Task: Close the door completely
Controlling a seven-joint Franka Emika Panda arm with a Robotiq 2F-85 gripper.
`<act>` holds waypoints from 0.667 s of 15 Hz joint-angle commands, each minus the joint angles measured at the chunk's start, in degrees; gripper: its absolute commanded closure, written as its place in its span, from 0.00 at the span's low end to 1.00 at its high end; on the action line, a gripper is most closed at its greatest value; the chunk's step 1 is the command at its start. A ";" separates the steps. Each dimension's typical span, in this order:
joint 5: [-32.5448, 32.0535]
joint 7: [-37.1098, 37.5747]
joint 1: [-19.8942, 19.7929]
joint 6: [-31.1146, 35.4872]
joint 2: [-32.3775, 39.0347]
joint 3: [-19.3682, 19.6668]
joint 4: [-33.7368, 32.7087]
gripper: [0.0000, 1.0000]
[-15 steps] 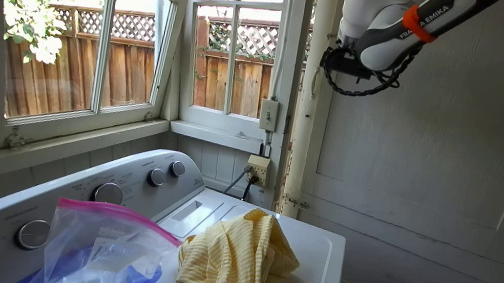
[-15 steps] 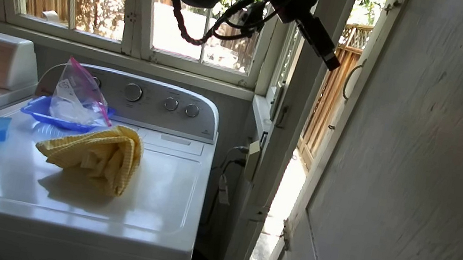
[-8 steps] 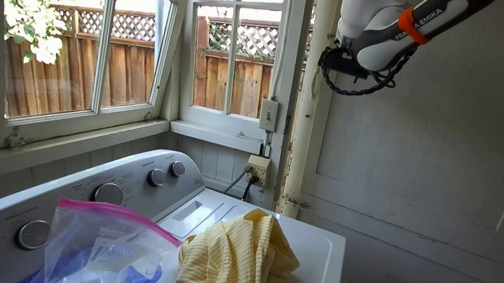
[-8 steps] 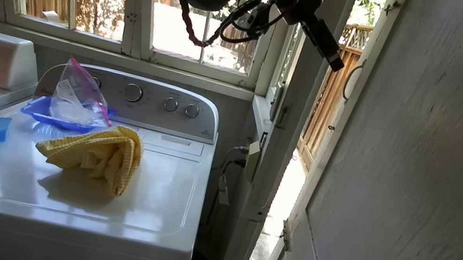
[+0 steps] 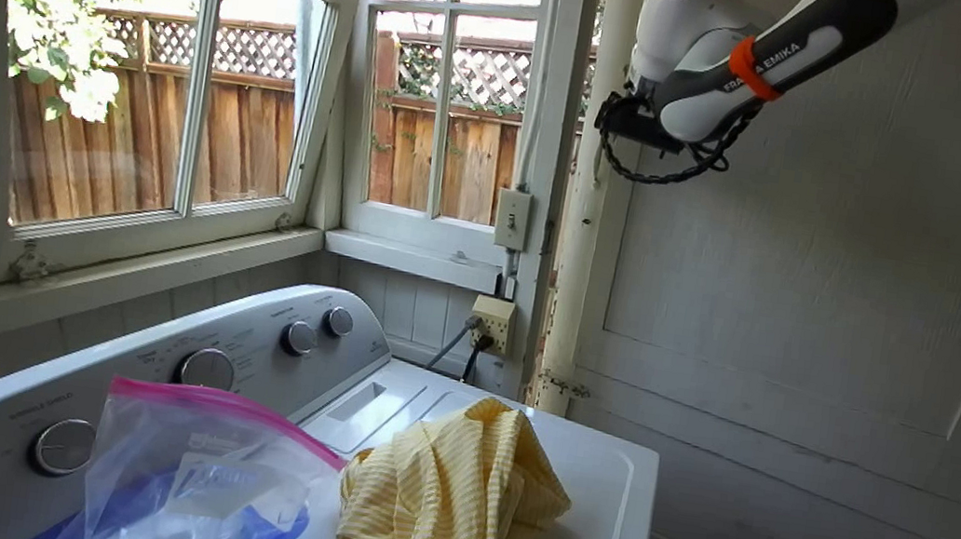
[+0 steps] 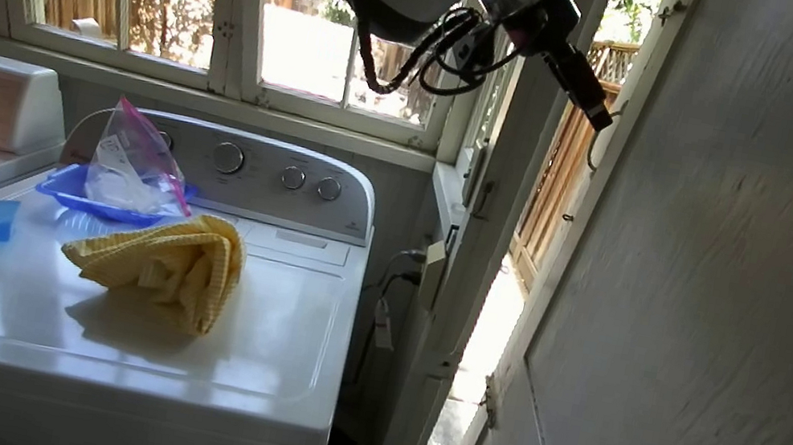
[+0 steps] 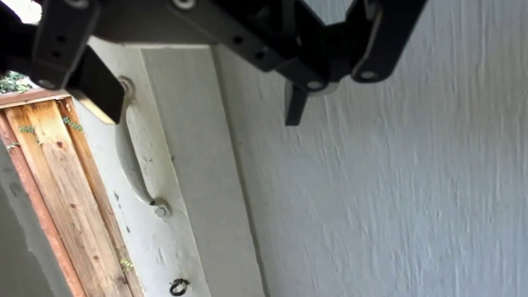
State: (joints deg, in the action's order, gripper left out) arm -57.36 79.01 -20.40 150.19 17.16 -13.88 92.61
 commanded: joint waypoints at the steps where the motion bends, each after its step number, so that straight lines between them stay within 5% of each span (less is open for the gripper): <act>1: -2.03 2.24 1.82 -0.72 5.38 0.55 -6.81 0.00; 7: -2.58 4.81 5.52 -4.68 10.48 1.41 -14.13 0.02; 10: -4.27 7.06 7.34 -7.12 12.55 2.78 -17.10 0.30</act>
State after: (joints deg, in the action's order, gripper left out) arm -58.97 82.40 -15.47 145.81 26.22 -12.61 80.34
